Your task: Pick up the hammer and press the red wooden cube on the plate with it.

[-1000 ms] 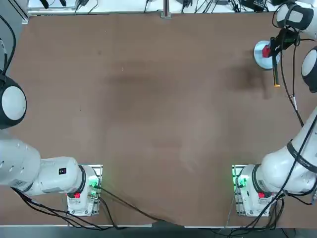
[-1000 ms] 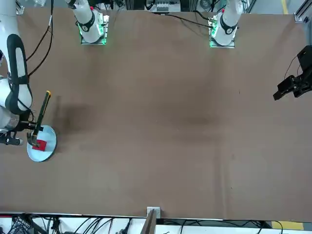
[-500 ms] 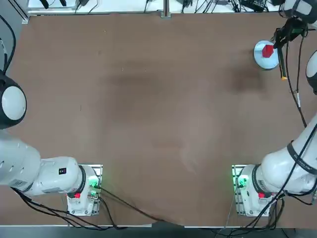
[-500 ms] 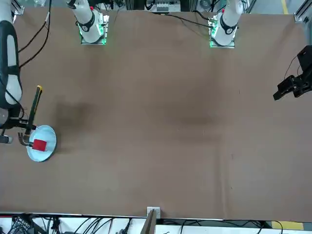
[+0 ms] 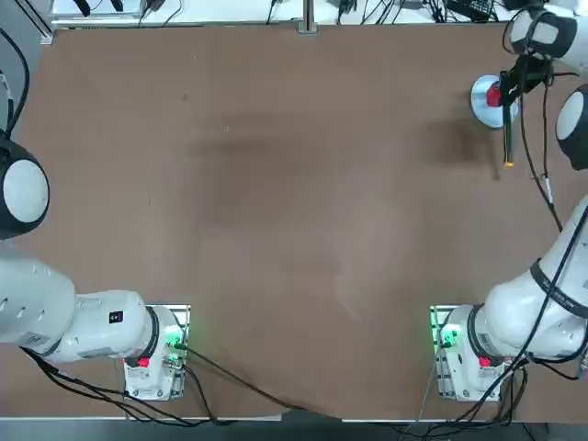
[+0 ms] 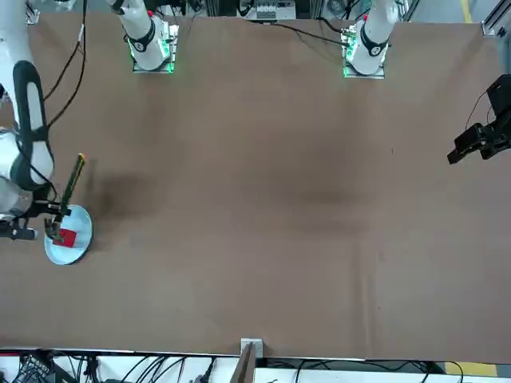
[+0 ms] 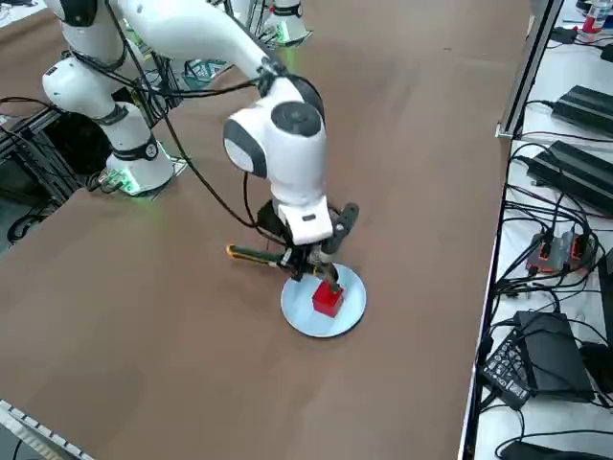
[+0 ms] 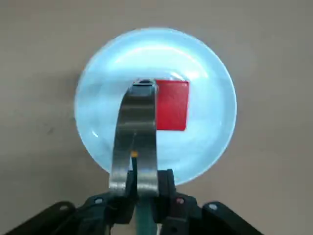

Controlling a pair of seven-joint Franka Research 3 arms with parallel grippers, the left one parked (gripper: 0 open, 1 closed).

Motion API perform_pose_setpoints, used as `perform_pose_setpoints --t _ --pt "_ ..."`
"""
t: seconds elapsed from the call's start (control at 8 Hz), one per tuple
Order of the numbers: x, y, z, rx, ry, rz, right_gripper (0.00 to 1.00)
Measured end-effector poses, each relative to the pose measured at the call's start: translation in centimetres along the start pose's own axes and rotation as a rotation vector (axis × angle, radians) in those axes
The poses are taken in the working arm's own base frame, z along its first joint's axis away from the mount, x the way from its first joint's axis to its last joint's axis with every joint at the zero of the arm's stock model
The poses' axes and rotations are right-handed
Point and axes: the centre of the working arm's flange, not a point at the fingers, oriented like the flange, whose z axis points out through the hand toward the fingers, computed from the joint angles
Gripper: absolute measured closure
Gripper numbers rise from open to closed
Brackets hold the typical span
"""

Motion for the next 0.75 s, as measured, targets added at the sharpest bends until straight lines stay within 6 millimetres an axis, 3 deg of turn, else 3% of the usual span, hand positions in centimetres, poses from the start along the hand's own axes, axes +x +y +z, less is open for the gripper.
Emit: perform_pose_setpoints --t 0.25,0.38,0.5,0.62,0.75 --pt "0.5 -3.3 -6.1 0.011 0.027 -0.052 0.79" --pt "0.2 -6.4 -9.5 0.023 0.028 -0.083 0.79" --pt "-0.2 -10.7 -11.4 0.040 0.016 -0.089 0.79" --pt "-0.3 -16.1 -11.7 0.078 0.007 -0.079 0.79" --pt "-0.7 -21.9 -10.6 0.129 -0.003 -0.077 0.79"
